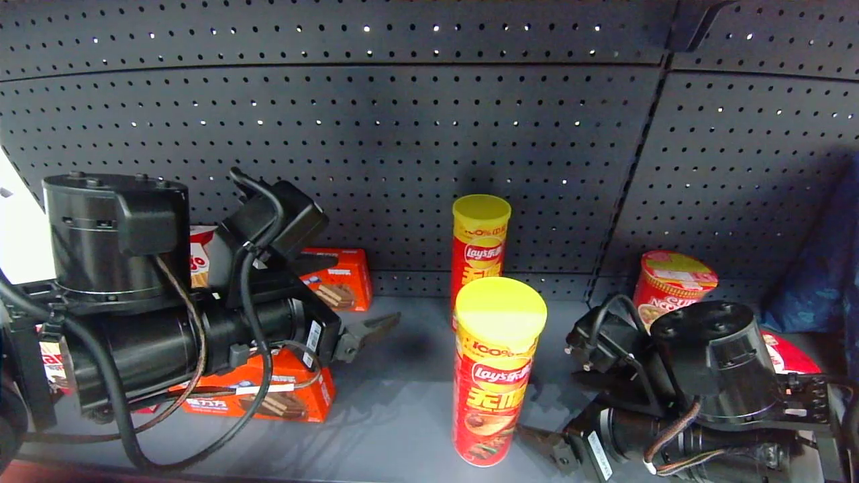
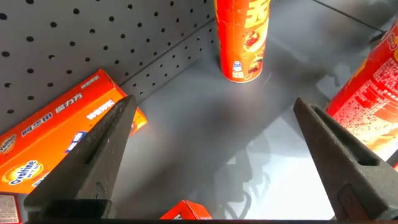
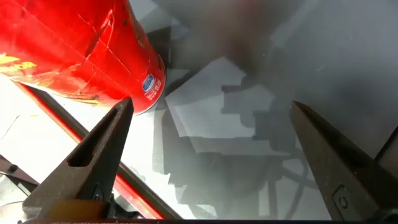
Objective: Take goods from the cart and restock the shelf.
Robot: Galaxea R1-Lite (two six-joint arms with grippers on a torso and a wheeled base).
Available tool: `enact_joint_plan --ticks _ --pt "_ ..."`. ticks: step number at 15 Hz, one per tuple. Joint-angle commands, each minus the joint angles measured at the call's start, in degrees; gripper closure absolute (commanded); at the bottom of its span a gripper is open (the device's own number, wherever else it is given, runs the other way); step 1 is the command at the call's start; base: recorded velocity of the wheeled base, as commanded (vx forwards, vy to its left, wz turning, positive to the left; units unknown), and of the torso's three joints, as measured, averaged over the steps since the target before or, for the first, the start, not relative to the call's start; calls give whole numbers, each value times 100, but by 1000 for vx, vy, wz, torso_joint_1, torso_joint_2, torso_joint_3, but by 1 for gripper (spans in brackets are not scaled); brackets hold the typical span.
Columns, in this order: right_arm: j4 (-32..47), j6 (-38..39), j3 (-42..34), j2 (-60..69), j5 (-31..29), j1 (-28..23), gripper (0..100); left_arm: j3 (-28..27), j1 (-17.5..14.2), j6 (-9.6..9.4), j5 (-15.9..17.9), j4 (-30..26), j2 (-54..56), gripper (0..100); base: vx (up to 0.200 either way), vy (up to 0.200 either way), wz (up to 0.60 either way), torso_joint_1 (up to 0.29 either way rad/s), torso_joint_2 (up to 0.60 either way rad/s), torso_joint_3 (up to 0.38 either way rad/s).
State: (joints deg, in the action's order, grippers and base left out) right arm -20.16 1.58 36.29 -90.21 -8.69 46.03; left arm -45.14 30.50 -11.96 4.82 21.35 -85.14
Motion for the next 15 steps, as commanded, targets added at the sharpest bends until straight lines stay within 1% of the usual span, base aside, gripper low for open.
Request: enact_joint_plan --ticks 1,4,6,12,15 --pt "4 0 1 -5 -1 11 0 5 0 1 2 1 -3 0 0 0 0 0 0 0" --pt "-23 9 1 -76 -1 29 0 23 0 -8 2 1 -3 0 0 0 0 0 0 0" --pt "-181 0 1 -155 8 29 0 23 0 -8 2 1 -3 0 0 0 0 0 0 0" --pt "-207 0 -52 -164 8 46 0 49 0 -8 2 1 -3 0 0 0 0 0 0 0" --pt "-207 9 -122 -32 -1 20 0 172 26 -17 28 1 15 0 0 0 0 0 0 0"
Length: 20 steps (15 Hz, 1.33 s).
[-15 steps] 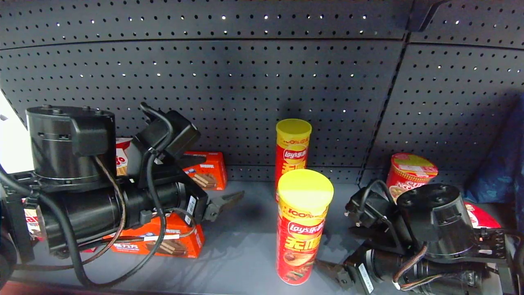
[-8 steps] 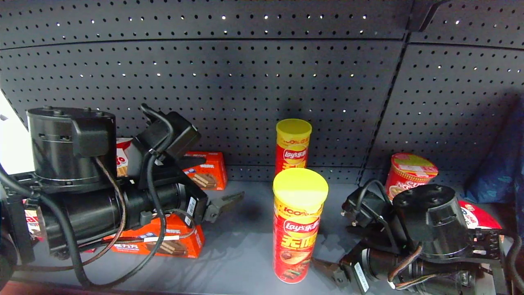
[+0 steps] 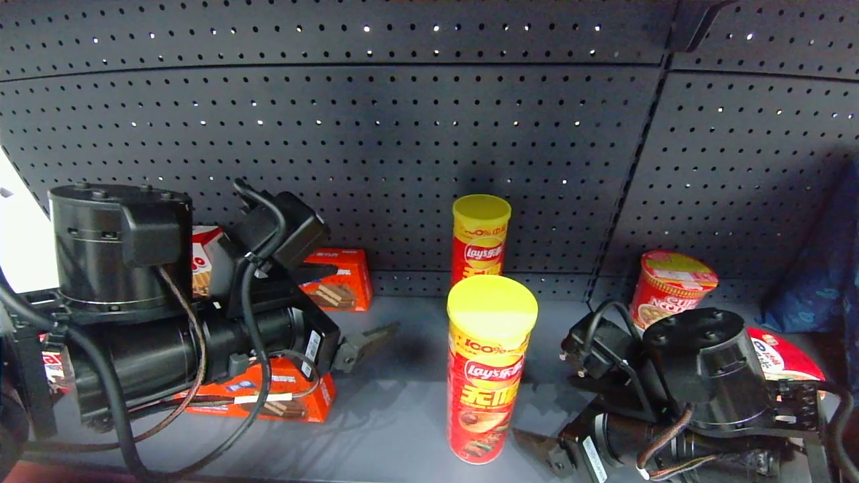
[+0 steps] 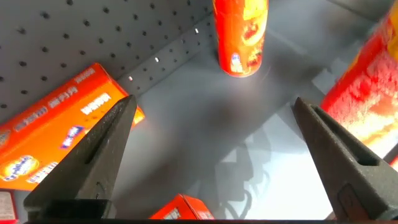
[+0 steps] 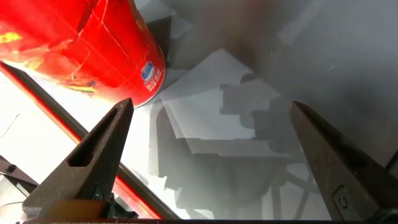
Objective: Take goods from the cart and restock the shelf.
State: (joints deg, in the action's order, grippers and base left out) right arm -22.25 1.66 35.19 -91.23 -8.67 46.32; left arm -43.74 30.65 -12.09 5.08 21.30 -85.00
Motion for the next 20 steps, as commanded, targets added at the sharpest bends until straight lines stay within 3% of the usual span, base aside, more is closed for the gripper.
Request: enact_joint_plan --ticks 1,5,11,14,20 --pt "1 1 -65 106 -3 -27 0 155 64 -4 19 -3 28 0 0 0 0 0 0 0" --pt "1 1 -294 334 5 -379 0 665 389 -461 168 -3 177 0 0 0 0 0 0 0" --pt "1 -8 -285 413 23 -783 0 683 908 -513 151 -12 -157 0 0 0 0 0 0 0" --pt "1 -8 -285 449 32 -792 0 727 890 -759 151 -3 -315 0 0 0 0 0 0 0" --pt "1 -8 -276 431 111 -704 0 691 873 -768 151 -3 -376 0 0 0 0 0 0 0"
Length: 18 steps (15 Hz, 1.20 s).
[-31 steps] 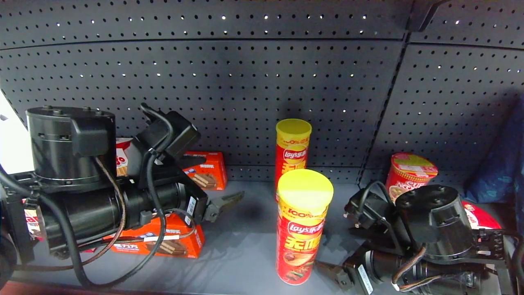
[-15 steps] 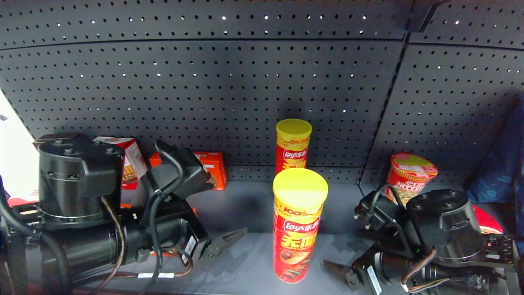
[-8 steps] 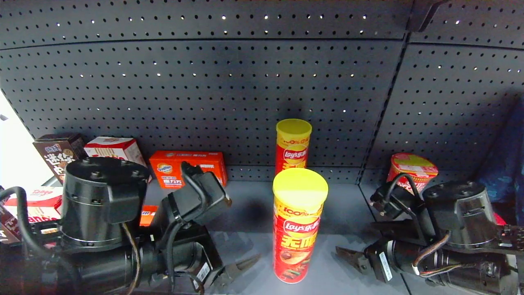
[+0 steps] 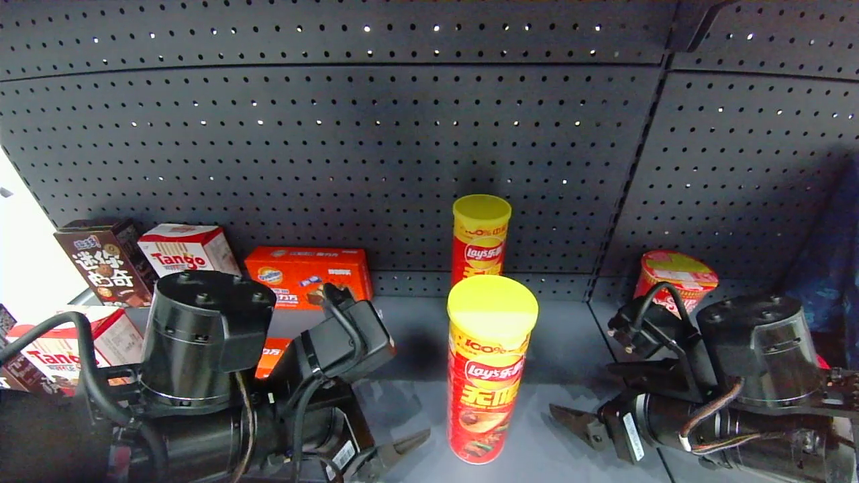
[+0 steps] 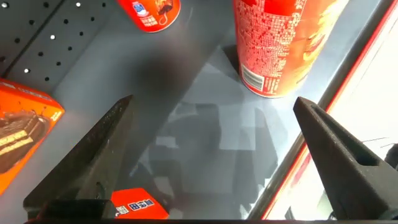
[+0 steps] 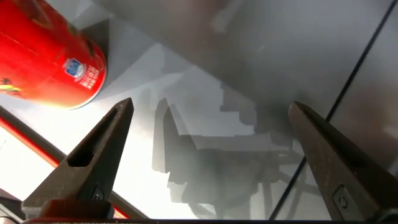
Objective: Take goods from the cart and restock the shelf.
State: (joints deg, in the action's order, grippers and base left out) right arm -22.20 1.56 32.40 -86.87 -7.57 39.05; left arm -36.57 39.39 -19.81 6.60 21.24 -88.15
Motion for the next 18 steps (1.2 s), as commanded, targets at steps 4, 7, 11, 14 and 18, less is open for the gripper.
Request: enact_joint_plan --ticks 4,7,11,14,18 --pt "-13 2 38 -5 1 42 0 -166 -28 3 0 12 -264 0 0 0 0 0 0 0" --pt "-39 2 20 -5 10 50 0 -412 -28 3 0 12 -493 0 0 0 0 0 0 0" --pt "-100 2 3 -23 45 121 0 -649 -28 3 -9 12 -712 0 0 0 0 0 0 0" --pt "-100 2 3 -41 54 130 0 -606 -28 3 -9 12 -721 0 0 0 0 0 0 0" --pt "-100 2 3 -23 54 156 0 -553 -28 -5 -9 12 -677 0 0 0 0 0 0 0"
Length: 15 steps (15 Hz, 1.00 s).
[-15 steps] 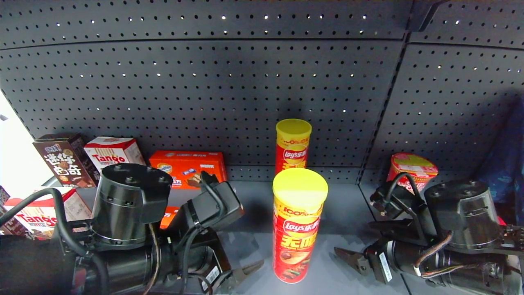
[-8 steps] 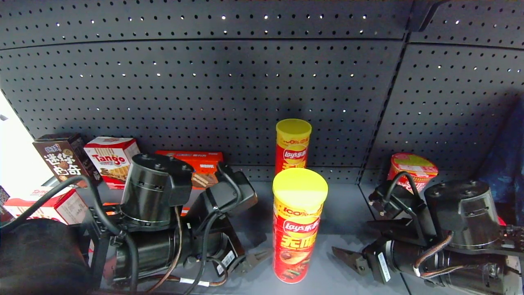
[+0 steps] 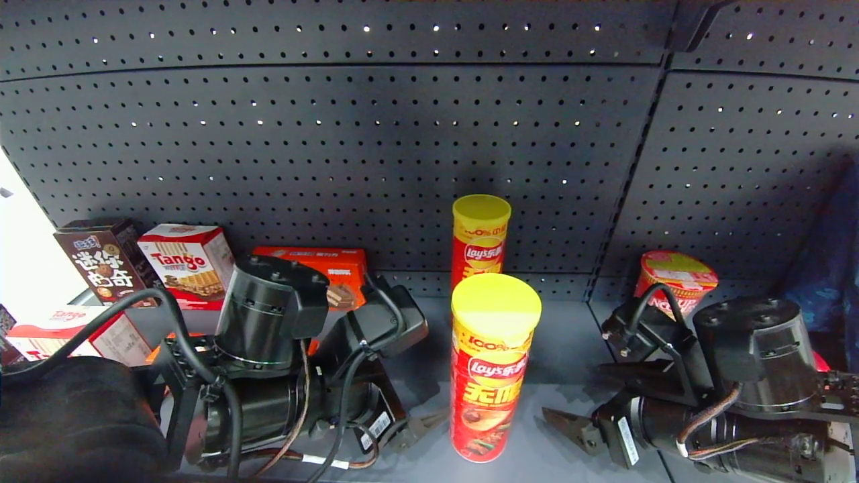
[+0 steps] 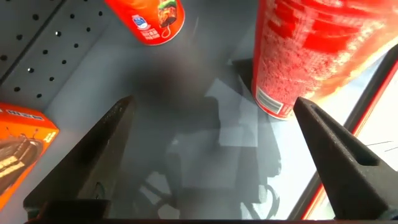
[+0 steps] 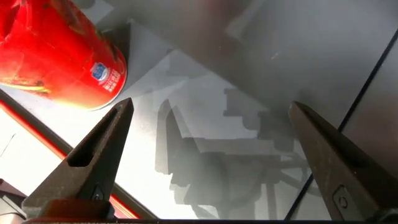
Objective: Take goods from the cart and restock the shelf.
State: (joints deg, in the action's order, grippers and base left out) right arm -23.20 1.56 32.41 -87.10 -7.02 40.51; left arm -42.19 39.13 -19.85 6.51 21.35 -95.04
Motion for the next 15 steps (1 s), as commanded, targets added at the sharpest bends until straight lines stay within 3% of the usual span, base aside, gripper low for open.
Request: enact_joint_plan --ticks 1,4,9,12,15 --pt "-9 2 10 27 -1 62 0 53 -11 -2 -1 1 91 0 0 0 0 0 0 0" --pt "-9 -42 169 281 -36 141 0 264 -55 42 -9 1 636 0 0 0 0 0 0 0" --pt "26 -59 898 818 -80 -228 0 88 -723 60 -9 80 1181 0 0 0 0 0 0 0" --pt "17 -68 801 1266 -265 -500 0 167 -1092 60 -18 168 1629 0 0 0 0 0 0 0" --pt "44 -68 766 1846 -300 -984 0 457 -1751 60 -27 159 2341 0 0 0 0 0 0 0"
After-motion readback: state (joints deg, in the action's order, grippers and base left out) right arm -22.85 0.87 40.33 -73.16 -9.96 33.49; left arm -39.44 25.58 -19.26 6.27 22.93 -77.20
